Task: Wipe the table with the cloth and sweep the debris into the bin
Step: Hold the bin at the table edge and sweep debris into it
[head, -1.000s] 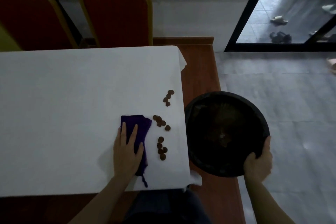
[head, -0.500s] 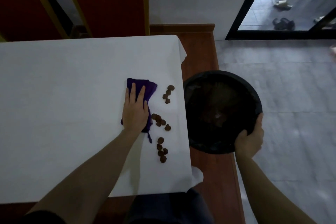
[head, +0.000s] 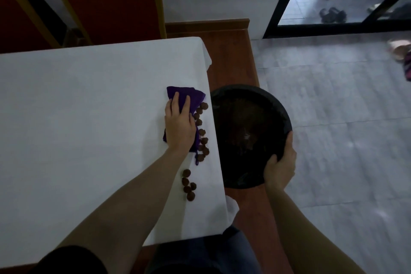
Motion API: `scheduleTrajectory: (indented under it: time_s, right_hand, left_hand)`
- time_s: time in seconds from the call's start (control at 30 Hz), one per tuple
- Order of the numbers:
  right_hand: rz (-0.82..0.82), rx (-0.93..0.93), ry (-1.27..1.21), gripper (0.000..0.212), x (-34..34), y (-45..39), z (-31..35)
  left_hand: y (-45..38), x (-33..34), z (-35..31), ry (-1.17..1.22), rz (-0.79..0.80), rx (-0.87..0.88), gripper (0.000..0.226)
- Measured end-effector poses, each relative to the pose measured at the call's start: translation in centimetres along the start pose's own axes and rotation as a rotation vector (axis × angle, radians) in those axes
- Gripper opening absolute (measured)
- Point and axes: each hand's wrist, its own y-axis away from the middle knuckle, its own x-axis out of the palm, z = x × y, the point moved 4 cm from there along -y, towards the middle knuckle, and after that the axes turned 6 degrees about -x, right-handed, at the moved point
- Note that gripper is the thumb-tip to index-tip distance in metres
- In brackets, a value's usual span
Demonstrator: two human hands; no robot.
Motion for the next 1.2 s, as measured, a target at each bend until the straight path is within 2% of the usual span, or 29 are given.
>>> scheduleTrajectory:
  time_s: [0.2,0.37,0.67,0.87,1.07,1.2]
  right_hand:
    - [0.026,-0.009,-0.007,0.072,0.0,1.5,0.0]
    - [0.011,0.012,-0.020,0.076,-0.5,1.7,0.2]
    - [0.019,0.009,-0.035,0.076,-0.8,1.5,0.1]
    - [0.024,0.030,-0.042,0.075,-0.6,1.4,0.0]
    - [0.012,0.033,-0.048,0.079,-1.1,1.0,-0.2]
    - [0.007,0.027,-0.046,0.080,-1.5,0.5,-0.2]
  left_hand:
    - [0.2,0.6,-1.4,0.023,-0.003,0.015,0.049]
    - [0.4,1.3,-2.7,0.044,0.009,0.054,0.049]
    - [1.1,2.5,-5.2,0.119,0.081,0.197,0.048]
    - [1.1,3.0,-6.8,0.196,0.122,0.200,0.047]
    - [1.2,0.9,-6.3,0.225,0.100,0.215,0.046]
    - [1.3,-2.4,-3.5,0.242,0.036,0.196,0.044]
